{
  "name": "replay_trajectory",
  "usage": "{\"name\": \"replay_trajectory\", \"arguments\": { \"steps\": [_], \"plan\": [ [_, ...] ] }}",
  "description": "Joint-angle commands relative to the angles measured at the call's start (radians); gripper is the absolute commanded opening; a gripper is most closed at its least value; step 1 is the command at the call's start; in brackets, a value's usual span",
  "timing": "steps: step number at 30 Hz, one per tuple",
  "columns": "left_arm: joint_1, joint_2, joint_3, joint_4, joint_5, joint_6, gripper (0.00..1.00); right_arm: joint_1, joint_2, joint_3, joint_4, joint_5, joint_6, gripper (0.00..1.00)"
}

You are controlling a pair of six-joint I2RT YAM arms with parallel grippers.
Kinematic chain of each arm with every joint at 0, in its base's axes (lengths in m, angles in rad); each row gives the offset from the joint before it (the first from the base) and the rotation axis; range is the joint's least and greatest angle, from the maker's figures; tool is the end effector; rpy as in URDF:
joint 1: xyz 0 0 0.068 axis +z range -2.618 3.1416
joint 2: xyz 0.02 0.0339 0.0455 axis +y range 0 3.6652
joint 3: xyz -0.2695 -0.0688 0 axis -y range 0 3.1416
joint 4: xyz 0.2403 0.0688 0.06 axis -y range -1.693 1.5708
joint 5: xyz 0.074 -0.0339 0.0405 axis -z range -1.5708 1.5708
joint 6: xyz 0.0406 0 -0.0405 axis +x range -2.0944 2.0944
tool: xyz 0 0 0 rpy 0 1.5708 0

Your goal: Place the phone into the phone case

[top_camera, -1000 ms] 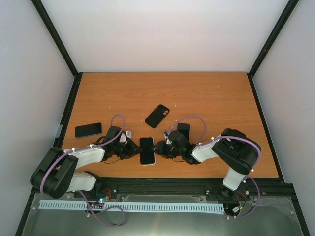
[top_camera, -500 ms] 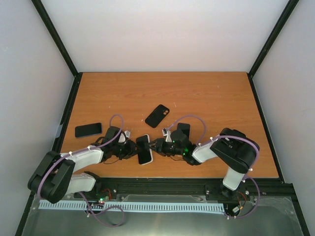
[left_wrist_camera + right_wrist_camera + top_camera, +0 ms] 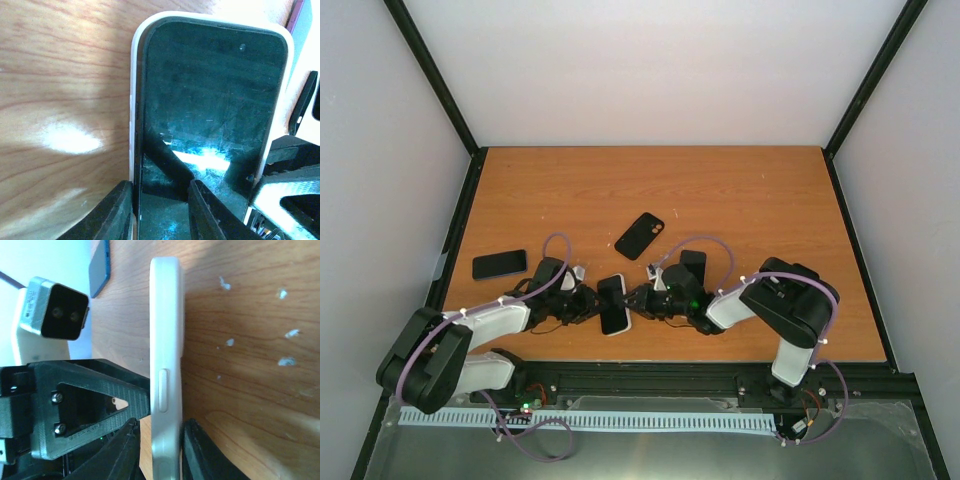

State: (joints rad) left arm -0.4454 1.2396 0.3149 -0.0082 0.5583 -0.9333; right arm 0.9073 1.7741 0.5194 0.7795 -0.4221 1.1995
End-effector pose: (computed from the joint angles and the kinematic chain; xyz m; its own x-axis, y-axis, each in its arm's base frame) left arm 0.1618 -0.1011 0.1255 -0.9539 -0.2999 -0.0125 -0.1957 0.6528 -0.7318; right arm 0.1747 0.2504 0.1169 -0.9810 0.1253 -0.1480 -0.0796 0.4356 0.8966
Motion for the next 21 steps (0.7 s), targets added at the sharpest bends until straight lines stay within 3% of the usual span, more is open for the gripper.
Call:
{"name": "replay_trajectory", "arguments": {
  "steps": [1,5,12,21],
  "plan": [
    [-0.012,-0.033,0.007,0.009,0.025,-0.012,0.34,0.012,0.004,0.039,-0.041,-0.004,-0.043,0.22],
    [-0.011,-0.067,-0.028,0.06,0.052,-0.038,0.36,0.003,0.024,0.049,-0.011,0.001,-0.057,0.18],
    [-0.002,-0.105,0.003,0.016,0.054,-0.012,0.35,-0.012,-0.024,0.047,0.0,-0.022,-0.093,0.06],
    [0.156,-0.34,0.073,-0.144,0.112,0.092,0.79,-0.052,-0.154,-0.004,0.065,-0.095,-0.079,0.04]
  ]
}}
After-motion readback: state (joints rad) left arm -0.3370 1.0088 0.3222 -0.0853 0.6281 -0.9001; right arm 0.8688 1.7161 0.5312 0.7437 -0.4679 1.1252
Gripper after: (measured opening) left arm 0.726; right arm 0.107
